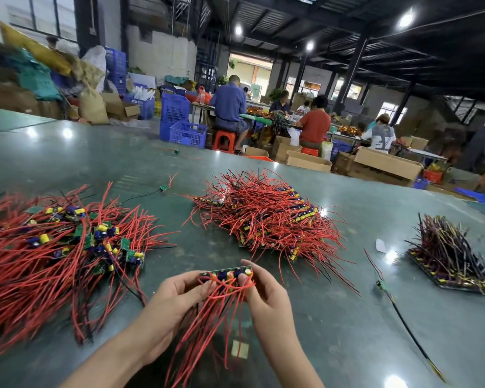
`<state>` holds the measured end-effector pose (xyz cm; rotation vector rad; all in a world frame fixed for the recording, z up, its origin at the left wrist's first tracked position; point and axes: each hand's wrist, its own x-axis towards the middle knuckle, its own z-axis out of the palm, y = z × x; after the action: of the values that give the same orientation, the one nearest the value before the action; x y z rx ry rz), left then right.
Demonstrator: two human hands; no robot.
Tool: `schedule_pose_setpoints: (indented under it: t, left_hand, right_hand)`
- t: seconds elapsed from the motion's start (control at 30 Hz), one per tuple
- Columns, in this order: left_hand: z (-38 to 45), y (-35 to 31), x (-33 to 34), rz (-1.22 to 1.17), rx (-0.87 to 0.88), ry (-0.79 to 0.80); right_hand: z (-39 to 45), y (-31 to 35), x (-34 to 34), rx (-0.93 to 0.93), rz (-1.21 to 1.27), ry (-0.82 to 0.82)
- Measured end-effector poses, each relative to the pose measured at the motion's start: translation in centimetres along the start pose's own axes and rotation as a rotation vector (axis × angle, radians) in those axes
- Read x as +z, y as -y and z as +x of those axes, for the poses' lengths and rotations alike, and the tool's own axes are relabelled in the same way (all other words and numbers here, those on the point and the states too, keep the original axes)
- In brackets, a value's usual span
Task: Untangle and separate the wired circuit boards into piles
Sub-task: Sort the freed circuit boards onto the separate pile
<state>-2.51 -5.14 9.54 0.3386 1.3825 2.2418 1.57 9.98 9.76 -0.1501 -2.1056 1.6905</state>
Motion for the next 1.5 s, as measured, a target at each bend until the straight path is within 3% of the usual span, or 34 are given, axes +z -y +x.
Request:
schedule_pose_setpoints:
  t: [0.1,0.27,0.67,0.87,1.03,1.5]
  left_hand:
    - [0.4,0.0,0.2,-0.052,-0.02,-0.057]
    - [0.4,0.0,0.1,-0.053,-0.02,-0.052]
    - [1.2,0.7,-1.0,-0.012,-0.051,-0.156]
    - [1.0,1.4,-0.6,0.183,0.052,-0.088]
    - [1.0,1.6,-0.9,0.266,0.039,-0.078]
    - [1.3,1.8,-1.9,0.127,-0.063,-0.047]
  right_hand:
    - [-0.4,-0.1,0.3,-0.029,0.002,-0.001]
    - [-0.1,-0.3,0.2,0.092,0.185,0.015]
    - [0.1,-0.3,-0.1,0.067,0.058,0.025]
    - [0.1,-1.1,-0.2,0.086,-0.07,0.057]
    - [0.2,-1.6,-0.4,0.132,-0.068,0.097]
    - [0.3,-2.2,-0.6,0.228,0.105,0.183]
